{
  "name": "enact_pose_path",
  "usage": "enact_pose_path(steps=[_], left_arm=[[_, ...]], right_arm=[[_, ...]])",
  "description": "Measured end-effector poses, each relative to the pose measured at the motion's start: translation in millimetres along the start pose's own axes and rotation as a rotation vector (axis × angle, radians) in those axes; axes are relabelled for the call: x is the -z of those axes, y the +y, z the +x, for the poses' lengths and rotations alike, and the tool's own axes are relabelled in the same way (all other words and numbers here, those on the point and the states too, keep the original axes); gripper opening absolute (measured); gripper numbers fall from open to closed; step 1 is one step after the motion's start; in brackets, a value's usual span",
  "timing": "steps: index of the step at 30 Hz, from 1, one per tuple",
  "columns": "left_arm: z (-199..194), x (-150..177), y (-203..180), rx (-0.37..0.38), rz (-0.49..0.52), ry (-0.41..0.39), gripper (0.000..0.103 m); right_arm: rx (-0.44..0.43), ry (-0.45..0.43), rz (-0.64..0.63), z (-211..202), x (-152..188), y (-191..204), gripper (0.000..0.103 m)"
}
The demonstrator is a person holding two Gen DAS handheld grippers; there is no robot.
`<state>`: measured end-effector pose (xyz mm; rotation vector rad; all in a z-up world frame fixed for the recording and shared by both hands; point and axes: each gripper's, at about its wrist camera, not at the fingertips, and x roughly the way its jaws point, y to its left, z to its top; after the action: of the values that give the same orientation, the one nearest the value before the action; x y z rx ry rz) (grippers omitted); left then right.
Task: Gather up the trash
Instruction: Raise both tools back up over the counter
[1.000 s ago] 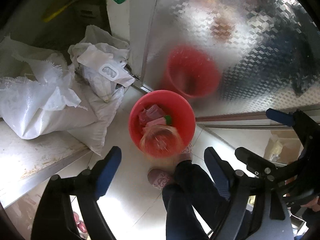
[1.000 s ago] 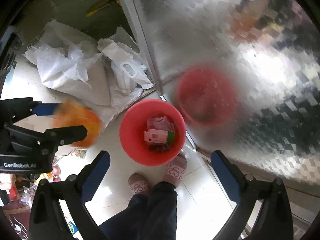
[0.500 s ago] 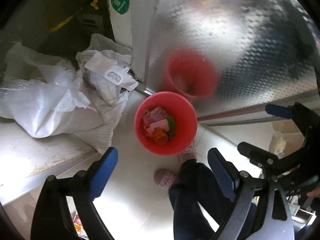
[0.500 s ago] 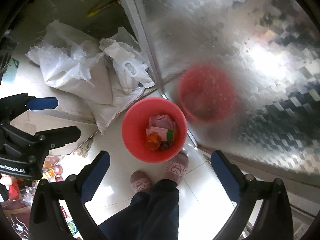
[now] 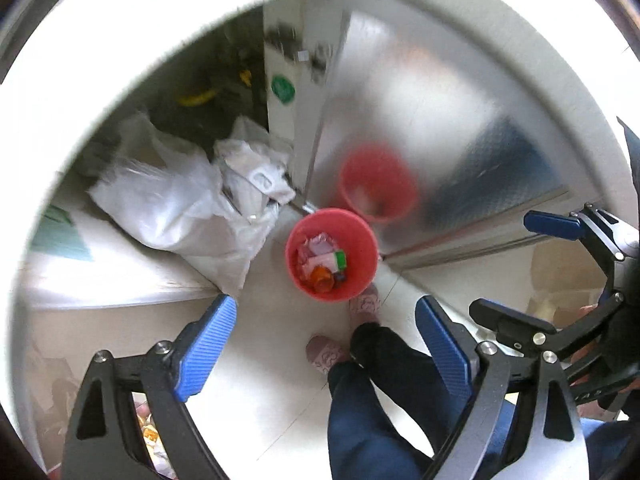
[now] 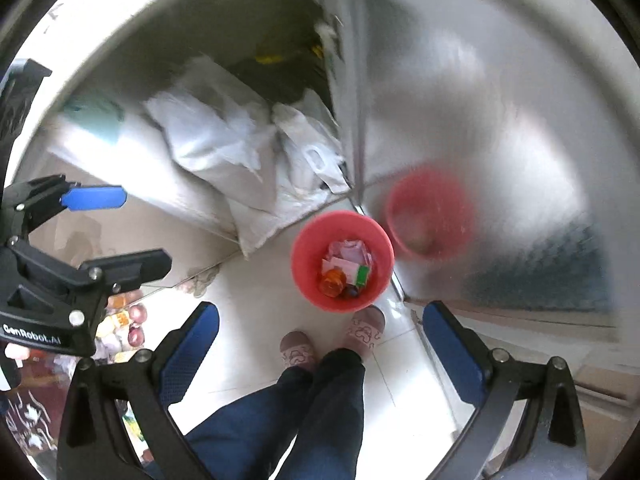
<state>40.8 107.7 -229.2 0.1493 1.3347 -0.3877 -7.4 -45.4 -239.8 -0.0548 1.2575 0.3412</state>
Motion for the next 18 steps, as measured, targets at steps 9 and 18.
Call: enact_pose_path(steps=[9,18], left_arm=[[-123.2,-18.6,-12.1,-0.032,0.007,-0.181,0.09],[-181.6,-51.3,-30.2,-0.012,0.078,-0.285,0.09]], right_arm=[[0.029,-0.166,-0.033,-126.2,-25.2,17.3,0.102],[0.084,-0.289,-0.005,-196.9,-51.0,9.0,0.102]])
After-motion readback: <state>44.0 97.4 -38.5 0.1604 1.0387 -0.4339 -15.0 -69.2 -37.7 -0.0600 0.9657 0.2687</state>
